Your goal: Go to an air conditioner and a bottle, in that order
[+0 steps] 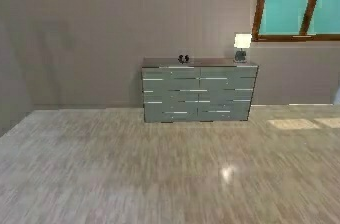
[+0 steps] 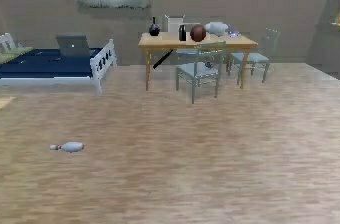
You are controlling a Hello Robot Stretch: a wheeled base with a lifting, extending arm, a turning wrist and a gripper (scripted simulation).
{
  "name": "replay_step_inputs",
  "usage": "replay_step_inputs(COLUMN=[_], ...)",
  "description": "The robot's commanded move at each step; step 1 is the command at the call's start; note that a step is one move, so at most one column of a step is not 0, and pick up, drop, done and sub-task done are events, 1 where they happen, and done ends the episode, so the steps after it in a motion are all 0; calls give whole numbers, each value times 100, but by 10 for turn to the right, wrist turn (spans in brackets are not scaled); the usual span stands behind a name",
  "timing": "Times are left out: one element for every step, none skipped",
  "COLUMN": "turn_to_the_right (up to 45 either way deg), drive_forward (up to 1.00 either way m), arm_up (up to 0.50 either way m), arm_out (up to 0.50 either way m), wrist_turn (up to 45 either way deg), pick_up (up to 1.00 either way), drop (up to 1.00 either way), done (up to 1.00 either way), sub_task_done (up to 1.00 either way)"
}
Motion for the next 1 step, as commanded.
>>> replay_step_inputs(turn_to_the_right=[-450], drive_forward=[0], arm_up=[0], arm_out=[0], wrist_turn=[0], pick_up=[0], drop=[0], done=[0], sub_task_done=[0])
